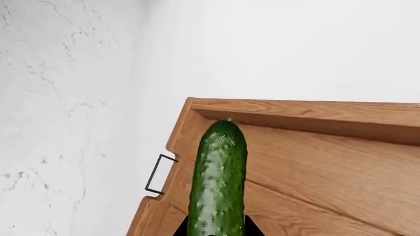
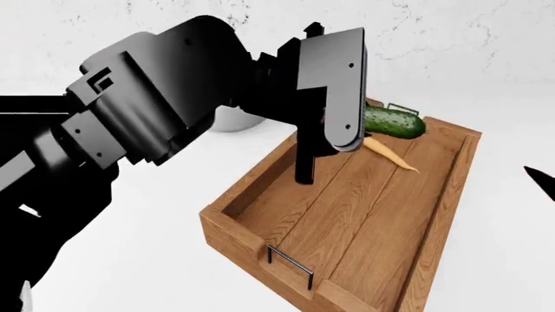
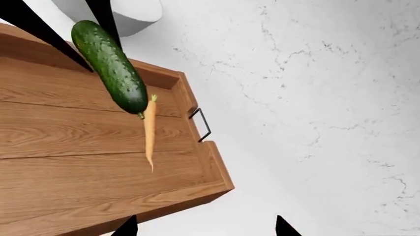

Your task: Place the two vegetables and bowl onto the tray for setting up a vegetable dip station.

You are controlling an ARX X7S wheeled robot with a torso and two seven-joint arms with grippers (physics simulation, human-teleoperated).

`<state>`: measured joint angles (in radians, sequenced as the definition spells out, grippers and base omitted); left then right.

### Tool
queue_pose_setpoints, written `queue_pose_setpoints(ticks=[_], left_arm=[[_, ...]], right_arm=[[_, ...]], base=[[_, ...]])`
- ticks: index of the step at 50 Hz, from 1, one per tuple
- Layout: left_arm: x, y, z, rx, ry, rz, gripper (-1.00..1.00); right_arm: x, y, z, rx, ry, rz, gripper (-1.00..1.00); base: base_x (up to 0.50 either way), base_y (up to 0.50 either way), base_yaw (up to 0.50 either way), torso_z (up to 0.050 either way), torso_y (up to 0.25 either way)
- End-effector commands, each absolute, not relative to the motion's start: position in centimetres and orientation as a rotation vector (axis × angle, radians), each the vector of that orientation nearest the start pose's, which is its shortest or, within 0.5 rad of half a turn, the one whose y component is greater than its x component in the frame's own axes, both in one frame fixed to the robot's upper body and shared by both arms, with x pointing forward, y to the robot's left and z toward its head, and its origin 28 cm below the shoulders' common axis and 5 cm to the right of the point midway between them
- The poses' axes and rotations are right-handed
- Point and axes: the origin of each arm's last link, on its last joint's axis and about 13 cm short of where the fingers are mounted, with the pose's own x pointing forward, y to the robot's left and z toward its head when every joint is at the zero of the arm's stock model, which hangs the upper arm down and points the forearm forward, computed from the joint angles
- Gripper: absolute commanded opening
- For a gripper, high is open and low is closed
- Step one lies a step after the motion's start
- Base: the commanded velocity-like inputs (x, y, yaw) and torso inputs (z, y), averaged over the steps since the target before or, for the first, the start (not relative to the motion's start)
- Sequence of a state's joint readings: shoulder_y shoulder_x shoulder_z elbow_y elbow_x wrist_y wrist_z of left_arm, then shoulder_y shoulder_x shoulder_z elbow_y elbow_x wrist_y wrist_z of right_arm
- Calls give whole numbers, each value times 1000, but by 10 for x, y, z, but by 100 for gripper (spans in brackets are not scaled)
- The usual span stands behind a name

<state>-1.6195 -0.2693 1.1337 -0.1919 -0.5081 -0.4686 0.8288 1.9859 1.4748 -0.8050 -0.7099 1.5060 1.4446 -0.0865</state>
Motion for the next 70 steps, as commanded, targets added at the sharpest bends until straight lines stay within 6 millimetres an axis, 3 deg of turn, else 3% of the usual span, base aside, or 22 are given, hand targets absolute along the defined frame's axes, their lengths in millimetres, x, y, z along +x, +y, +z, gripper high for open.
queue_pose_setpoints(ticks=[1,32,70], left_arm=[[362,125,338,968,-103,-1339,-100],[374,114,299,973,-48,-1372,-100],[382,114,274,1000,-19,-1351,-100]], right_arm=[[119,-243,360,-738,238,287,100],[121,-249,348,-707,254,287,100],[126,-247,344,-698,263,299,100]], base=[[0,0,0,10,0],[0,0,0,0,0],[0,0,0,0,1]])
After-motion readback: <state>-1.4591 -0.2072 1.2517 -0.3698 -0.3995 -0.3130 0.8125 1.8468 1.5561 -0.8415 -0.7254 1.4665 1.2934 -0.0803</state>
